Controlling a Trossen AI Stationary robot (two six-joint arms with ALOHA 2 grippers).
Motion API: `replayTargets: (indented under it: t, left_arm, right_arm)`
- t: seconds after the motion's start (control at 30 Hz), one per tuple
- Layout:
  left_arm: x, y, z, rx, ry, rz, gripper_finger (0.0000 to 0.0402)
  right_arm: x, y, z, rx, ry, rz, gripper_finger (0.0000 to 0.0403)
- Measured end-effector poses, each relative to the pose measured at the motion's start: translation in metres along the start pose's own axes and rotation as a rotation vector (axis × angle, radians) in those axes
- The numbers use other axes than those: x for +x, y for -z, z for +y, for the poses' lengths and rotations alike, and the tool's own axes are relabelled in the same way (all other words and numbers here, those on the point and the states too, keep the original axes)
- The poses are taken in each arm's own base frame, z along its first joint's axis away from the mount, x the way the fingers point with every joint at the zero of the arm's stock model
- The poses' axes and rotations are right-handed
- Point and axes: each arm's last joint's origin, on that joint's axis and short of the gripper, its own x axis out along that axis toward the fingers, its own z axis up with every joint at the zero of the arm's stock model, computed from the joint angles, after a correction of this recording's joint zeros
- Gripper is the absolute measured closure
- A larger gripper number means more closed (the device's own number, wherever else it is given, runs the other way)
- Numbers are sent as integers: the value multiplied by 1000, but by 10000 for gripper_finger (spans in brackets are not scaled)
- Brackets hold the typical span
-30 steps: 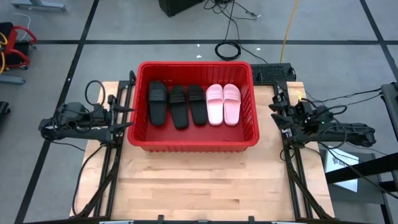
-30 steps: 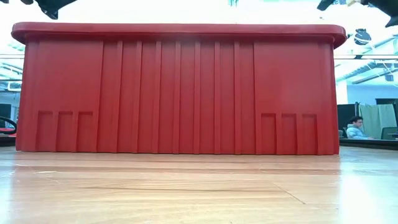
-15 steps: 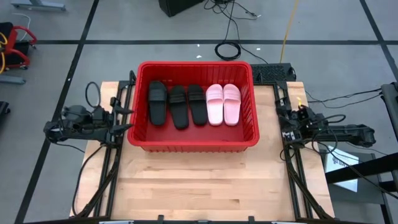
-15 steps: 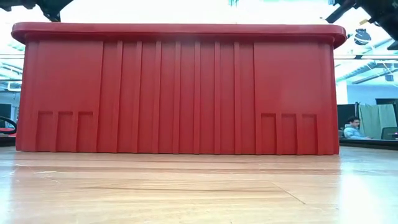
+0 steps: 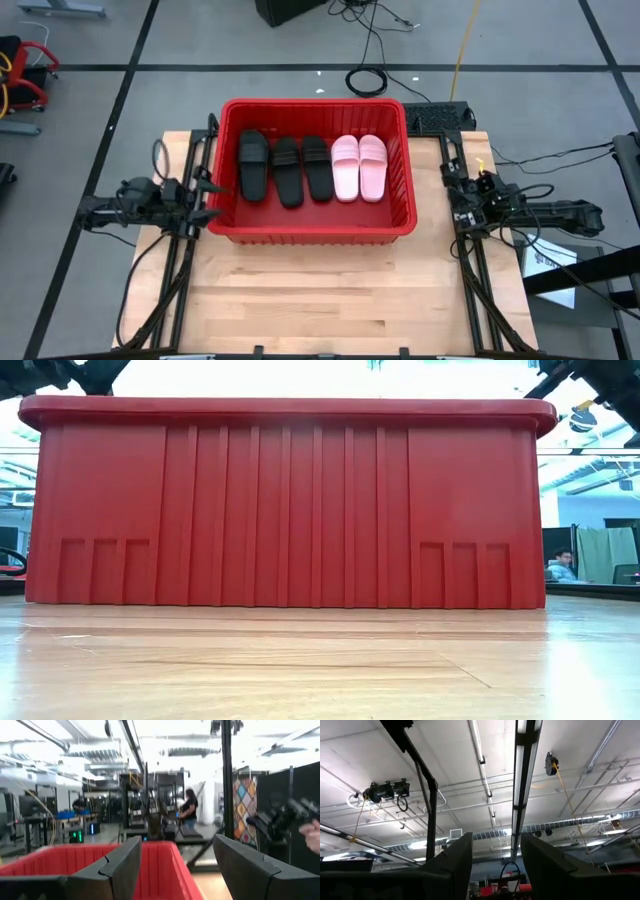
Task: Pick and place slides into bin
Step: Return to Home Position
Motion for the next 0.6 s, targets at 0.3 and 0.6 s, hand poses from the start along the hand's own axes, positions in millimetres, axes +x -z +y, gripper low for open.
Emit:
replayTargets:
  t: [0.3,0.6]
  left_arm:
    - [3,25,-1,34,22,-15,149]
    - [1,46,-2,40,18,-120,149]
  right_arm:
    - [0,8,-2,9,2,90,248]
    - [0,9,-2,10,3,93,248]
